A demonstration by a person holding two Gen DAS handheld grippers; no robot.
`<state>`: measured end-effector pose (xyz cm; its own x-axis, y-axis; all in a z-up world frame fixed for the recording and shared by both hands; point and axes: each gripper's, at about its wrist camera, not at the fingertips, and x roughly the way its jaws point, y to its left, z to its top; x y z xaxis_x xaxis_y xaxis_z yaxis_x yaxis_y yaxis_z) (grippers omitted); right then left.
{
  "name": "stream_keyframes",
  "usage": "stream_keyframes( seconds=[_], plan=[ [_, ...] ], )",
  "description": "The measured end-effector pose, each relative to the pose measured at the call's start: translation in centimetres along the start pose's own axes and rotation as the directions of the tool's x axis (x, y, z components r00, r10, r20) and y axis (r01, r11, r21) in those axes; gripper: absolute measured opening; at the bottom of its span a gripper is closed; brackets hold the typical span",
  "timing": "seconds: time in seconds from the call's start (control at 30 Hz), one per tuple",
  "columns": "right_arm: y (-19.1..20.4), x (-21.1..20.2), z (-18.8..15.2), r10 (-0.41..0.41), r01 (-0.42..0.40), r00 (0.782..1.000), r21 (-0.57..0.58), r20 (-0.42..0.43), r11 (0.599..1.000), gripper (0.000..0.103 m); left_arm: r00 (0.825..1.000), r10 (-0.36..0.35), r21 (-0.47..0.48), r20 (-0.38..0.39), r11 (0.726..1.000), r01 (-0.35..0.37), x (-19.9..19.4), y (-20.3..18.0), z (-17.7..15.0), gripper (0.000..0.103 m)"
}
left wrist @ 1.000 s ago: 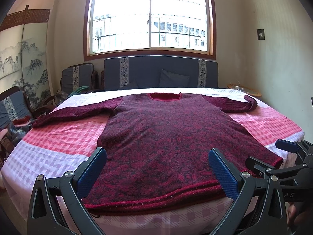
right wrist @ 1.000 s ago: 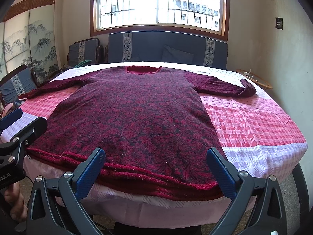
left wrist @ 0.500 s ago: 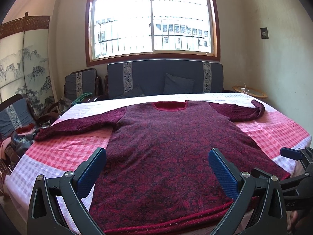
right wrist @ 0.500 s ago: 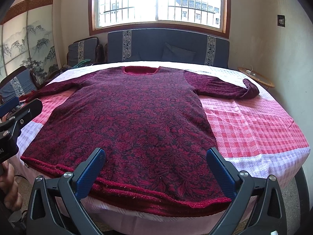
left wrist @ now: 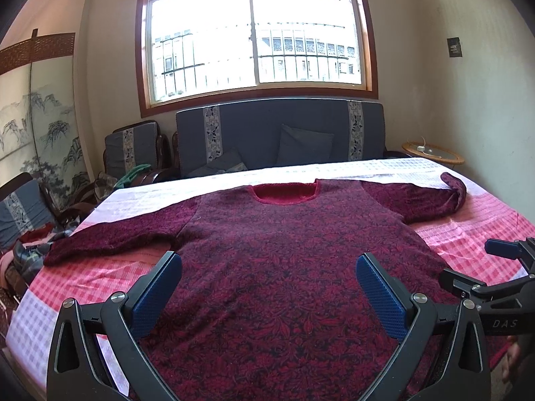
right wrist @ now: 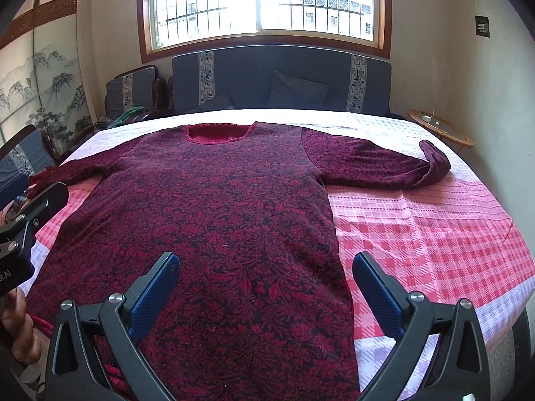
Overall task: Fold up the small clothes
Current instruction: 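Grasp the sweater sleeve cuff with the right gripper and lift it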
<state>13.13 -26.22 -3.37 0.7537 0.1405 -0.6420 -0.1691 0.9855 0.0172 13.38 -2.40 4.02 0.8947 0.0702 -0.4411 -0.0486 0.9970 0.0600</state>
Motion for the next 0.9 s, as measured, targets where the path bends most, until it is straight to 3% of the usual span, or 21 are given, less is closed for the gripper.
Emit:
stream_keyframes(
  seconds=[0.1,0.23,0.37,0.43,0.53,0.73,0.83,0.9],
  plan=[
    [-2.4,1.7,1.4,-0.005,0.005,1.0,0.016,-0.008,1.0,0.102,1.0,-0.005,-0.005,-0.023,1.0,0.005,2.2,-0.3,0.0,0.103],
    [-8.7,4.3,3.3,0.017,-0.017,1.0,0.109,0.001,0.994,0.102,0.995,-0.031,-0.037,-0.091,0.999,0.028,5.6,0.4,-1.1,0.103],
    [-17.2,7.5,5.5,-0.086,0.086,0.996,0.239,-0.01,0.967,0.097,0.981,-0.076,-0.106,-0.179,0.993,0.057,9.0,1.3,-2.6,0.103],
    [-21.5,9.4,6.6,-0.142,0.15,0.989,0.306,-0.048,0.94,0.09,0.962,-0.118,-0.143,-0.248,0.986,0.084,10.6,1.5,-3.1,0.103],
    [-25.8,11.7,8.5,-0.205,0.225,0.974,0.364,-0.091,0.904,0.082,0.945,-0.163,-0.189,-0.282,0.976,0.112,11.6,2.1,-3.6,0.103],
    [-28.7,16.0,12.5,-0.297,0.327,0.945,0.327,-0.138,0.887,0.086,0.92,-0.213,-0.251,-0.329,0.959,0.132,12.7,2.6,-4.3,0.103],
    [-29.0,19.5,13.6,-0.381,0.424,0.901,0.229,-0.208,0.876,0.088,0.909,-0.228,-0.274,-0.348,0.952,0.134,13.2,2.9,-4.5,0.103],
    [-29.9,21.7,13.7,-0.392,0.448,0.881,0.198,-0.265,0.872,0.088,0.908,-0.241,-0.288,-0.342,0.947,0.143,13.1,3.1,-4.6,0.103]
  ],
)
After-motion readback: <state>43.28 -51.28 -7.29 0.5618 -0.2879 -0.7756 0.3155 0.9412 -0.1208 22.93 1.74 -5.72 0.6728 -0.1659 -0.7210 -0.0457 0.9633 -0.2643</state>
